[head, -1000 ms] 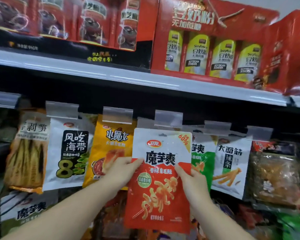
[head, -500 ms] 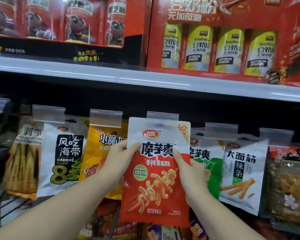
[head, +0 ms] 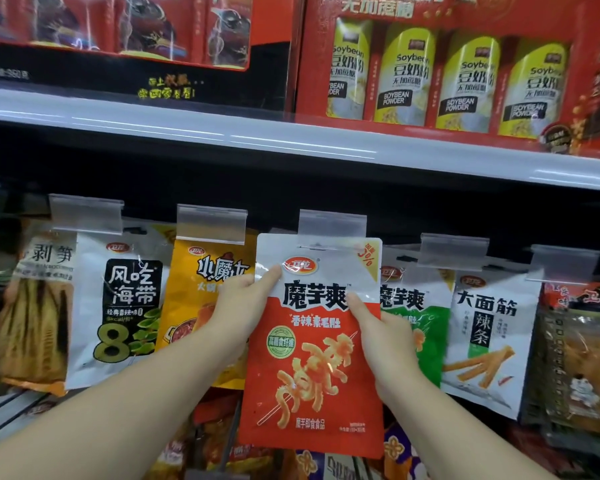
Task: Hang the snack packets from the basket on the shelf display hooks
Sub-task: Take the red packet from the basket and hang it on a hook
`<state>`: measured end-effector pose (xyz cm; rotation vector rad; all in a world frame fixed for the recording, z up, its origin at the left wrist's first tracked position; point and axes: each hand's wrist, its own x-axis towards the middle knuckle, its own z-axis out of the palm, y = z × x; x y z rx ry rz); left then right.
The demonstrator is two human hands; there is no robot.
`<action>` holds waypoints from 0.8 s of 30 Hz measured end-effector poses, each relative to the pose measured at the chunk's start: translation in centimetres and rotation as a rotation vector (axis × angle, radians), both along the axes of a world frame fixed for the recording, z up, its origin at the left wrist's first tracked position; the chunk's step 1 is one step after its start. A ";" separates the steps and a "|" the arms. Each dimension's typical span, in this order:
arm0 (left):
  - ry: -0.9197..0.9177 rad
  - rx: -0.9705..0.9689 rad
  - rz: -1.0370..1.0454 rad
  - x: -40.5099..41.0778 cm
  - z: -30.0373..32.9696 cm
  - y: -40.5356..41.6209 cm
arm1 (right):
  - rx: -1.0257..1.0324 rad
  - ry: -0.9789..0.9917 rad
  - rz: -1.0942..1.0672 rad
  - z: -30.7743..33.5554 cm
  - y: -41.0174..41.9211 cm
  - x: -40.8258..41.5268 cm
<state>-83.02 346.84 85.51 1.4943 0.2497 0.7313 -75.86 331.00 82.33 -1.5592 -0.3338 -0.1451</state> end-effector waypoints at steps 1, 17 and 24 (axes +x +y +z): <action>0.001 0.001 -0.002 0.0 0.0 0.0 | -0.001 0.011 0.004 0.0 0.0 0.1; -0.145 0.034 -0.111 0.5 1.1 0.9 | 0.149 -0.166 -0.028 5.4 2.0 1.2; -0.150 0.016 -0.127 0.9 1.6 0.8 | 0.180 -0.139 -0.032 5.2 2.0 1.9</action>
